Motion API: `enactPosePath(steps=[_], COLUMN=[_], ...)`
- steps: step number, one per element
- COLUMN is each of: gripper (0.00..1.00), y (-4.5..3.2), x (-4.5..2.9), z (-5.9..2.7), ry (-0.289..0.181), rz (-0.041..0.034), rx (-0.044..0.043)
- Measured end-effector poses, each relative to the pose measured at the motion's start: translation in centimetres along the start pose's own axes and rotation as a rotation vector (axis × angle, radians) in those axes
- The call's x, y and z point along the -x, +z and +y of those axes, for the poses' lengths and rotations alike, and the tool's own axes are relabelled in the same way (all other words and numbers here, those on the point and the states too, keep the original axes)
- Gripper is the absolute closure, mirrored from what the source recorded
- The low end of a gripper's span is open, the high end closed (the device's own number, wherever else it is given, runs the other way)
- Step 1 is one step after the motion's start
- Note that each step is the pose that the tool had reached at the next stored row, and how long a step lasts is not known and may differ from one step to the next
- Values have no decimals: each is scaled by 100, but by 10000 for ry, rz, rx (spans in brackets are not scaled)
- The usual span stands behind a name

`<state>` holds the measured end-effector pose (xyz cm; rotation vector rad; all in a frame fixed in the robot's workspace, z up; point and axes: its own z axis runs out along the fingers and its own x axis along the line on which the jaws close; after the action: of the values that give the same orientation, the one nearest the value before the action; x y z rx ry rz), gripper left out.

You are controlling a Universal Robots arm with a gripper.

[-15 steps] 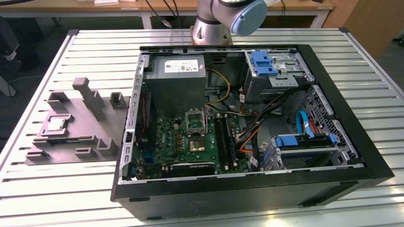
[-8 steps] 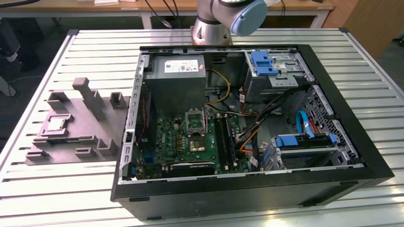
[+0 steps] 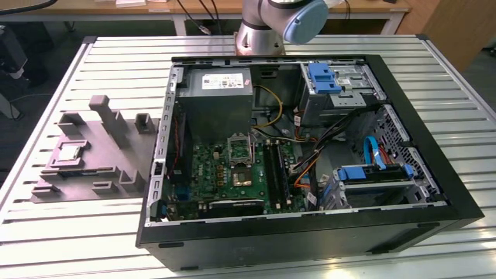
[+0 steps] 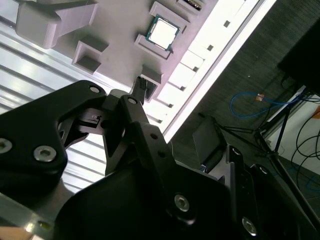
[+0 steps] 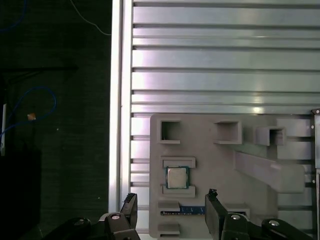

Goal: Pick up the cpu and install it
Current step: 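Pick up the cpu and move it towards the insertion slot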

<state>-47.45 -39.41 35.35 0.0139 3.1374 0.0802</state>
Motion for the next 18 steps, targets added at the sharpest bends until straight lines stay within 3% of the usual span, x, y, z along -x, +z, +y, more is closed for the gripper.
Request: enactPosePath(steps=[18], gripper=[35], y=[52], x=[0], z=[-3], ry=[0], rz=[2], rx=[0])
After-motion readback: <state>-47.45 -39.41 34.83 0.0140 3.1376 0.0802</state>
